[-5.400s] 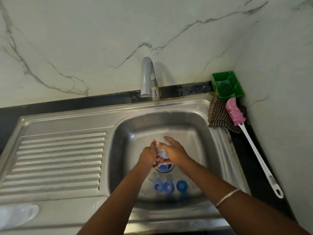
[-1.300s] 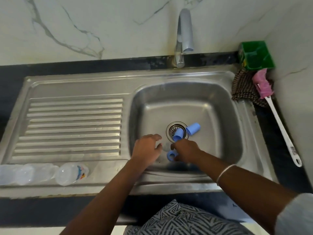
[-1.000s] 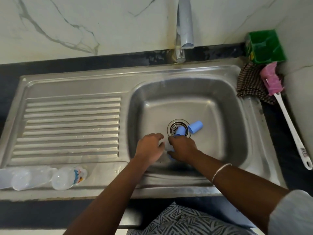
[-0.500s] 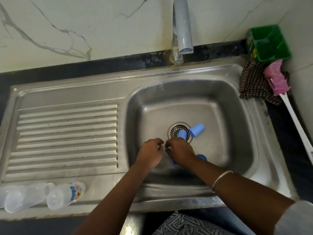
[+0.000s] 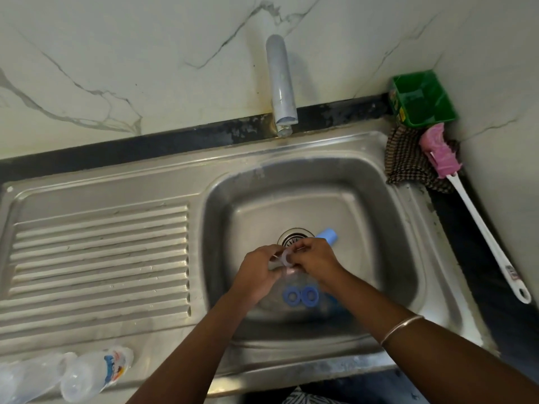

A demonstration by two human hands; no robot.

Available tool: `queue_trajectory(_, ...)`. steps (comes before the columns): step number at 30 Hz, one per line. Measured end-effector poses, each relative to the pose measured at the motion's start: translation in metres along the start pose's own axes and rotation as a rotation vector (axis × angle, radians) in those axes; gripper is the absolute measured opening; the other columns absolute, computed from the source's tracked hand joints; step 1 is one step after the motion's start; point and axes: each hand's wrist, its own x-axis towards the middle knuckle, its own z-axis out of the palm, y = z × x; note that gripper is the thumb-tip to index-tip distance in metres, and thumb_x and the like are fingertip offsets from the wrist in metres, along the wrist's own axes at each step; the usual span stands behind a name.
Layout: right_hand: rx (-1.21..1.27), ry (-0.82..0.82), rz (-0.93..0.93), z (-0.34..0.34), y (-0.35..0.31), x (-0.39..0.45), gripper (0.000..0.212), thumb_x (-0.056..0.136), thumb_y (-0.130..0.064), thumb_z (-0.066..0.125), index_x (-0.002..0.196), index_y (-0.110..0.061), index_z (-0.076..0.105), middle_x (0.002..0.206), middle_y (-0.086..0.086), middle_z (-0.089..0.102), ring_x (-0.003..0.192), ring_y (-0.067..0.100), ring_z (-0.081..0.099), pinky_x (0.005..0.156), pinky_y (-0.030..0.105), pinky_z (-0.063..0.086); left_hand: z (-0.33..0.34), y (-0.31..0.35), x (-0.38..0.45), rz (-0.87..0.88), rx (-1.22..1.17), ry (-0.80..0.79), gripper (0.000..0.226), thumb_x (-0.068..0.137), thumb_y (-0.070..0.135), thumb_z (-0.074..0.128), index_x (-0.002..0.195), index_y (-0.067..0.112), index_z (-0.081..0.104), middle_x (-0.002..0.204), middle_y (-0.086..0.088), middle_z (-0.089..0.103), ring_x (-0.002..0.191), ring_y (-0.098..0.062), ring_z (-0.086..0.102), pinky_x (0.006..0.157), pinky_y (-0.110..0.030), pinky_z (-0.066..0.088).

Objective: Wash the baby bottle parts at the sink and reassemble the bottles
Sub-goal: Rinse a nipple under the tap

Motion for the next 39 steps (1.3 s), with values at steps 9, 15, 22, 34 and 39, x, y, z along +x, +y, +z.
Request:
queue_trajectory(9, 0.137, -0.098, 0.012, -0.024, -0.042, 0.0, 0.013, 0.088, 0.001, 0.065, 0.097, 0.01, 0.068, 0.082, 0.02, 0.069, 0.067, 0.025, 0.068, 0.058, 0.028, 0.057, -0.007, 0.028, 0.015, 0.064, -0.053, 0.097, 0.027, 0.082, 0.025, 0.08, 0.104, 0.034, 0.067, 0.095, 0.022, 0.071, 0.089, 0.004, 0.066, 0.078, -0.008, 0.048)
queue_trajectory(15, -0.163, 0.238, -0.377, -0.037, -0.087, 0.027, 0.009, 0.091, -0.014, 0.067, 0.087, -0.018, 0.073, 0.086, 0.008, 0.074, 0.073, 0.022, 0.071, 0.074, 0.036, 0.059, -0.024, 0.053, 0.039, -0.028, -0.286, 0.282, 0.034, 0.078, 0.027, 0.084, 0.105, 0.03, 0.065, 0.095, 0.014, 0.07, 0.084, 0.004, 0.066, 0.073, -0.014, 0.053)
queue_trajectory(22, -0.258, 0.228, -0.76, -0.036, -0.174, 0.043, 0.045, 0.085, -0.037, 0.077, 0.128, -0.03, 0.065, 0.096, -0.021, 0.06, 0.078, -0.007, 0.063, 0.075, 0.008, 0.048, -0.045, 0.083, 0.066, 0.007, -0.462, 0.287, 0.034, 0.076, 0.017, 0.085, 0.101, 0.032, 0.068, 0.092, 0.006, 0.075, 0.081, -0.003, 0.069, 0.076, -0.03, 0.056)
queue_trajectory(34, -0.563, 0.093, -0.761, -0.031, -0.203, 0.077, 0.029, 0.106, -0.029, 0.043, 0.117, -0.014, 0.064, 0.086, -0.022, 0.053, 0.085, 0.006, 0.052, 0.078, 0.02, 0.037, -0.055, 0.101, 0.075, 0.075, -0.559, 0.313, 0.033, 0.078, 0.016, 0.084, 0.109, 0.016, 0.07, 0.096, 0.004, 0.076, 0.09, -0.007, 0.071, 0.074, -0.028, 0.053)
queue_trajectory(39, -0.597, 0.088, -0.744, -0.029, -0.203, 0.082, 0.019, 0.104, -0.03, 0.049, 0.109, -0.017, 0.062, 0.08, -0.027, 0.049, 0.075, -0.008, 0.049, 0.066, 0.008, 0.032, -0.058, 0.102, 0.075, 0.121, -0.534, 0.352, 0.036, 0.073, 0.012, 0.087, 0.105, 0.017, 0.072, 0.093, 0.007, 0.076, 0.088, -0.005, 0.07, 0.078, -0.015, 0.052)
